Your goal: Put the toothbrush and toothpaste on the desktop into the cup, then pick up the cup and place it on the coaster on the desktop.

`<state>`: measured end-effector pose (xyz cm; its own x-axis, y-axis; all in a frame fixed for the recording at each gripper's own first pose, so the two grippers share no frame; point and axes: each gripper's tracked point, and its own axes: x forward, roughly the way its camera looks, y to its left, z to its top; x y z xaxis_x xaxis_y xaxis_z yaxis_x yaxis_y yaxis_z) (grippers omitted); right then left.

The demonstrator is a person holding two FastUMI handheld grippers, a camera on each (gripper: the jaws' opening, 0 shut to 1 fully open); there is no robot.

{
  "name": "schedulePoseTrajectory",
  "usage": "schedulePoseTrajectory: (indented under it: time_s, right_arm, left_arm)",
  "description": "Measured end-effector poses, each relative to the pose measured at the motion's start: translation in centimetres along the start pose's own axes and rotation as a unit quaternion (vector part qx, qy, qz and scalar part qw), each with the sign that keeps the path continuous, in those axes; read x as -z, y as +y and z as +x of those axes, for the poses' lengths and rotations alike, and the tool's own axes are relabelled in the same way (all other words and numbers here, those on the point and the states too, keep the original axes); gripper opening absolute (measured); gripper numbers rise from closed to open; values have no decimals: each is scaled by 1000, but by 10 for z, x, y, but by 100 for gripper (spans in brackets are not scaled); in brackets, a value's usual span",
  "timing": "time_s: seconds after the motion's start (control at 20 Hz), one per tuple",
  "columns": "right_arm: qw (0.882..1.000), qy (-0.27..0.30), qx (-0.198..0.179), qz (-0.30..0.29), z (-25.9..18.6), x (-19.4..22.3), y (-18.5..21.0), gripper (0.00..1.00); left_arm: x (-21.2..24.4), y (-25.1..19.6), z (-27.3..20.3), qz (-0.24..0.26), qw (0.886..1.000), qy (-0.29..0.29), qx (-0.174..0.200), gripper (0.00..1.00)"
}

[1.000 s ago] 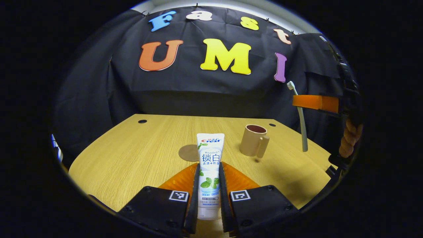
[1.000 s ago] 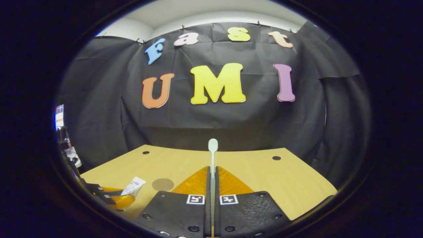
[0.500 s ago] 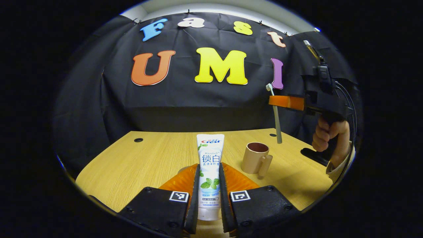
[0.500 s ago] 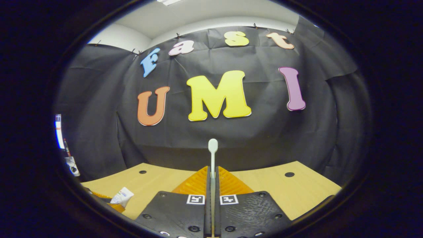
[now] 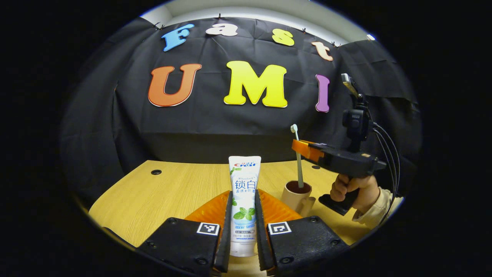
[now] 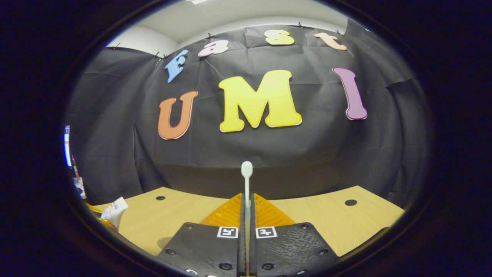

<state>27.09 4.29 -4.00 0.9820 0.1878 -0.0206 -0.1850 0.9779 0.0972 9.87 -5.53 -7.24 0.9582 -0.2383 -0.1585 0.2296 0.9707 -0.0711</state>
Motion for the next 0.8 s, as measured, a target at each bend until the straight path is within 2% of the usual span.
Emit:
schedulePoseTrajectory:
  time_s: [0.25,0.3,0.4,0.45,0.5,0.7,0.75,0.8]
  right_arm:
    - [999,34,5,-3,-1,24,-4,1]
    - [999,37,-3,-4,-2,26,-1,1]
    - [999,38,-4,1,-9,25,0,7]
    - [999,38,-8,5,-14,26,2,13]
    - [999,40,-16,8,-19,29,5,19]
    - [999,36,-13,-8,-35,31,4,57]
    - [999,30,-12,-13,-39,28,3,59]
    - [1000,23,-11,-17,-44,24,1,71]
  left_arm:
    - [-24,-2,4,-4,1000,-16,6,31]
    - [-29,-2,4,-4,1000,-19,5,32]
    - [-37,-2,0,4,1000,-27,1,32]
    - [-40,-4,-1,7,1000,-29,2,27]
    - [-40,-7,-2,7,1000,-28,3,32]
    - [-35,-16,-4,4,1000,-11,10,32]
    - [-36,-17,-3,4,1000,-14,9,32]
    - [-36,-18,-2,3,1000,-16,9,32]
